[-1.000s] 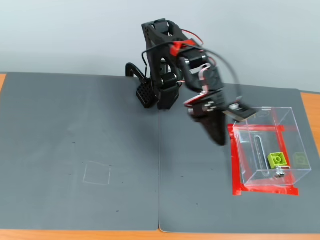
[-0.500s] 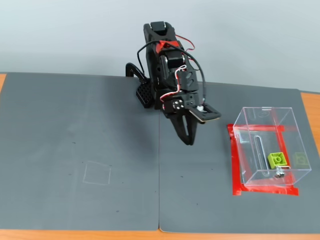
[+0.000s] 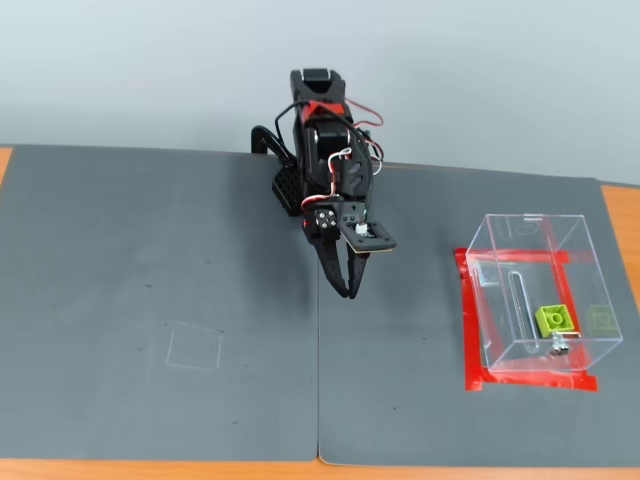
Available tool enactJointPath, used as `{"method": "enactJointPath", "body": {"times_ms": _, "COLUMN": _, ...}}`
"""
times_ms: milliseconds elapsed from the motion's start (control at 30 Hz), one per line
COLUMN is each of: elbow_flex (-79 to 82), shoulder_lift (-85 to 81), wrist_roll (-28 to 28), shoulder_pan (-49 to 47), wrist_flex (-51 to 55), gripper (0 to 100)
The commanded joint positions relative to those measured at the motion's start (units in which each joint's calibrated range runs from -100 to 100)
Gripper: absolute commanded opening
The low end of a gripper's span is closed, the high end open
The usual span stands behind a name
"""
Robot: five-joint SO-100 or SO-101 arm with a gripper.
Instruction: Pick the green lego block and place it into the transparent box
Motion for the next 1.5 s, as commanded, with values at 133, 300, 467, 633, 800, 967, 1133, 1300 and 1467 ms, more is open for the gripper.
{"method": "enactJointPath", "body": {"times_ms": 133, "elbow_flex": 6.7, "shoulder_lift": -4.1, "wrist_roll": -1.9, "shoulder_pan": 5.7, "wrist_flex": -0.6, "gripper": 2}}
{"method": "enactJointPath", "body": {"times_ms": 300, "elbow_flex": 8.8, "shoulder_lift": -4.0, "wrist_roll": -1.9, "shoulder_pan": 6.9, "wrist_flex": 0.6, "gripper": 2}}
{"method": "enactJointPath", "body": {"times_ms": 467, "elbow_flex": 8.8, "shoulder_lift": -4.0, "wrist_roll": -2.0, "shoulder_pan": 7.1, "wrist_flex": 5.2, "gripper": 2}}
{"method": "enactJointPath", "body": {"times_ms": 633, "elbow_flex": 8.8, "shoulder_lift": -4.0, "wrist_roll": -4.6, "shoulder_pan": 7.2, "wrist_flex": 9.2, "gripper": 2}}
{"method": "enactJointPath", "body": {"times_ms": 800, "elbow_flex": 8.8, "shoulder_lift": -4.0, "wrist_roll": -4.8, "shoulder_pan": 7.2, "wrist_flex": 9.1, "gripper": 2}}
{"method": "enactJointPath", "body": {"times_ms": 967, "elbow_flex": 8.8, "shoulder_lift": -4.0, "wrist_roll": -4.8, "shoulder_pan": 7.2, "wrist_flex": 8.9, "gripper": 2}}
{"method": "enactJointPath", "body": {"times_ms": 1133, "elbow_flex": 8.8, "shoulder_lift": -4.0, "wrist_roll": -4.4, "shoulder_pan": 6.5, "wrist_flex": 8.9, "gripper": 2}}
{"method": "enactJointPath", "body": {"times_ms": 1300, "elbow_flex": 8.8, "shoulder_lift": -4.0, "wrist_roll": -4.4, "shoulder_pan": 6.6, "wrist_flex": 8.9, "gripper": 2}}
{"method": "enactJointPath", "body": {"times_ms": 1467, "elbow_flex": 8.8, "shoulder_lift": -4.0, "wrist_roll": -4.4, "shoulder_pan": 6.6, "wrist_flex": 8.9, "gripper": 2}}
